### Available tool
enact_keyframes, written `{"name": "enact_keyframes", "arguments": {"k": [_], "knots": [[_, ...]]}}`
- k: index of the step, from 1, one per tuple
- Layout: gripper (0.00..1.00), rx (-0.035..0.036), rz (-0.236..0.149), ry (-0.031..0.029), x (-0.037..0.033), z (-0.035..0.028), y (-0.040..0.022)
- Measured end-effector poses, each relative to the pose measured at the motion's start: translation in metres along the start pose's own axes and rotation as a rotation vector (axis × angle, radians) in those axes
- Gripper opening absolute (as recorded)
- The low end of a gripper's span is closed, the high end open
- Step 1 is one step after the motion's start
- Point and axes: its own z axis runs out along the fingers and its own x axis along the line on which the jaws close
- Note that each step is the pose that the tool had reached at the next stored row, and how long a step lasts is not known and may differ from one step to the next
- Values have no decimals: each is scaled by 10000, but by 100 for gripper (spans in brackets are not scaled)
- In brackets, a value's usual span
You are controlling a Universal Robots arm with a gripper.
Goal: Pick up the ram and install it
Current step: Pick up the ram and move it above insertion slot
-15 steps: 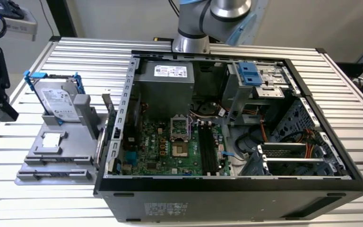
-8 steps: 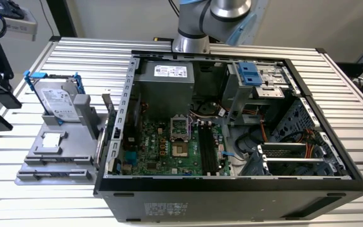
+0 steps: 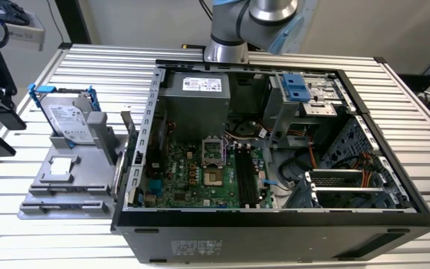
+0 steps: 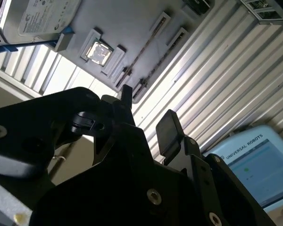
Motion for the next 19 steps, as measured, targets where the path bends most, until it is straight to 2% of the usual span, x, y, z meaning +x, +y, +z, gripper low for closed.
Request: {"name": "enact_keyframes", "arguments": {"k": [19], "knots": [[100,-2,3,25,28,140,-2]]}}
